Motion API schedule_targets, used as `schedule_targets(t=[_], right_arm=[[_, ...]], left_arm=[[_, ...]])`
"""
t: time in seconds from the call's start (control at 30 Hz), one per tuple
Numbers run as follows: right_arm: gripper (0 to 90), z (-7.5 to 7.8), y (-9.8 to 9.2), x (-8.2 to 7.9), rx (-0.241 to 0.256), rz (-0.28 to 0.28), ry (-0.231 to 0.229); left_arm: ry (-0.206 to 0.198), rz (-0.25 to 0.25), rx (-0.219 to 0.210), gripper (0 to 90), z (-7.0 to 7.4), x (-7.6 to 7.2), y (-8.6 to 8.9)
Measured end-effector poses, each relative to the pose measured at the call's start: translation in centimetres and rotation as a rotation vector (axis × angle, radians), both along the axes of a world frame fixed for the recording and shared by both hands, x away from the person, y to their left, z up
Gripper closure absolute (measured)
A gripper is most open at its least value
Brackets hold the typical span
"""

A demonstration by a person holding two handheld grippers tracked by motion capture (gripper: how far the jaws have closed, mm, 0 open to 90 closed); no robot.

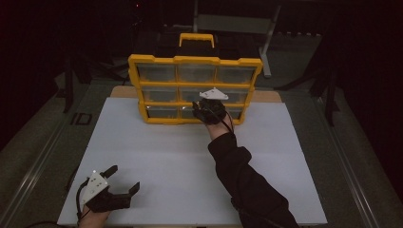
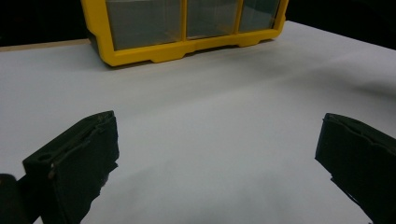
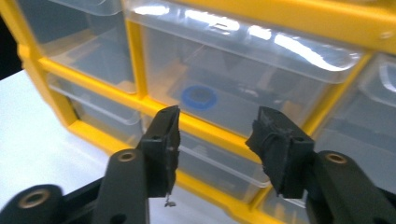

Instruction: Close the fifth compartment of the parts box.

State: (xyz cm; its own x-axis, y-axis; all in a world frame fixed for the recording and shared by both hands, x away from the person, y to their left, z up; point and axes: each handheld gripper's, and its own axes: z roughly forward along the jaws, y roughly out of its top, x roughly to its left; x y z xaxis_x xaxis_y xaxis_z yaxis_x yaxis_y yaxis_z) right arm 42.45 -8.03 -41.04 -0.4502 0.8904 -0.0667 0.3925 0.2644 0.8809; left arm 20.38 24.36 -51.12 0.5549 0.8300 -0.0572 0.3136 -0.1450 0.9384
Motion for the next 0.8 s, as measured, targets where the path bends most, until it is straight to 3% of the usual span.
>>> schedule_targets(t=[0.17, 0.27, 0.37, 0.63, 0.8], right_arm=[[30.9, -0.2, 0.4, 0.0, 0.001, 0.005, 0.035], [20.7, -0.5, 0.8, 0.0, 0.014, 0.037, 0.073], [13.8, -0.7, 1.2, -0.1, -0.019, 0.058, 0.091], [9.7, -0.4, 1.0, -0.4, 0.019, 0.050, 0.095], [9.7, -0.3, 0.8, -0.4, 0.014, 0.047, 0.090]], left_arm=[[0.000, 0.001, -0.002, 0.0, 0.0, 0.0, 0.0], [0.001, 0.000, 0.001, 0.0, 0.0, 0.0, 0.0], [0.001, 0.001, 0.000, 0.0, 0.0, 0.0, 0.0], [0.002, 0.002, -0.001, 0.0, 0.0, 0.0, 0.0], [0.002, 0.006, -0.009, 0.0, 0.1, 0.1, -0.1]])
